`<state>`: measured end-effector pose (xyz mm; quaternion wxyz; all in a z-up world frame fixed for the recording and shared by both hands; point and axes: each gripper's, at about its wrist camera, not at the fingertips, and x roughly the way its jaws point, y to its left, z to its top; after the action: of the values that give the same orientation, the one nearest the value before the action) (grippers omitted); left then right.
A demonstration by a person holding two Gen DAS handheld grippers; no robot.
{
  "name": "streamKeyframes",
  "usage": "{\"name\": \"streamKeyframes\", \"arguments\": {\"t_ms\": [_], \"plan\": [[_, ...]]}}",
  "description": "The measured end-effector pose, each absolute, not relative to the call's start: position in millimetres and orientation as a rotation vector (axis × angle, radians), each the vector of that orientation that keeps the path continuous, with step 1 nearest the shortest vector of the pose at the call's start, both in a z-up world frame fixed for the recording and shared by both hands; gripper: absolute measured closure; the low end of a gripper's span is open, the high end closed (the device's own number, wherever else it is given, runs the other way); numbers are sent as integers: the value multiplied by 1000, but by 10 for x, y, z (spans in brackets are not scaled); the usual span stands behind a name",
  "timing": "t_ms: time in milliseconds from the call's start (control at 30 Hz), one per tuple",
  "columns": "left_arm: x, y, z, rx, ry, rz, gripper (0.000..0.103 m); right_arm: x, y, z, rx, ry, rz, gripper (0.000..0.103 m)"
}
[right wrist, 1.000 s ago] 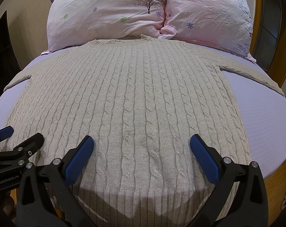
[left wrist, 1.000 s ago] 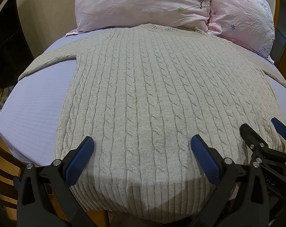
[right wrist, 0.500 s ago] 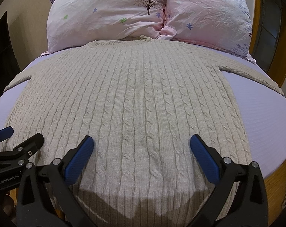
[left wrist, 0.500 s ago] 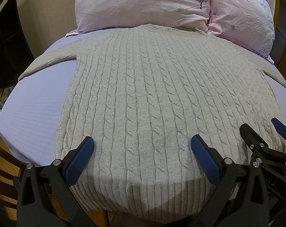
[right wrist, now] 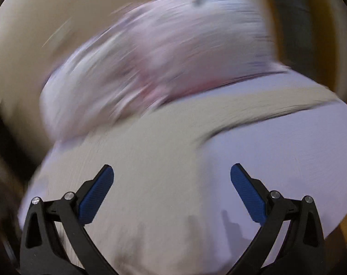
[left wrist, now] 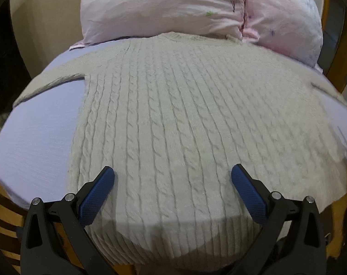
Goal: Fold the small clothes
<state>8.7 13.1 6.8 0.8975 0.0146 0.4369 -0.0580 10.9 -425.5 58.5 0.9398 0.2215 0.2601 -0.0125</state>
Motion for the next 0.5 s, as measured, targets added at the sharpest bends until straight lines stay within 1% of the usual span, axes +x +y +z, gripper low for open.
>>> {"name": "streamKeyframes", "arguments": {"t_ms": [67,100,133,233,300,400,433,467,500], "plan": [[141,312,191,-57,842,-164,1,314,-4991,618,579,539,-185,18],[165,370,232,-80,813,-174,1,398,-5216,598,619,559,-238,33],[199,477,300,-117,757,-189,1,506,-5519,544,686,586,-299,40],[323,756,414,-184,667,-186,1,744,-6262,299,914,643,-421,47],[409,915,460,-201,657,-161,1,859,-6580,159,1016,648,-470,48],[591,1209,481,-242,657,-113,1,1016,-6792,28,1080,659,-504,50],[667,1374,485,-278,651,-85,1,1082,-6858,-43,1111,662,-510,53],[665,1476,479,-303,643,-72,1,1097,-6911,-71,1130,638,-507,55],[663,1558,479,-325,636,-62,1,1126,-6925,-78,1133,622,-518,66]]}}
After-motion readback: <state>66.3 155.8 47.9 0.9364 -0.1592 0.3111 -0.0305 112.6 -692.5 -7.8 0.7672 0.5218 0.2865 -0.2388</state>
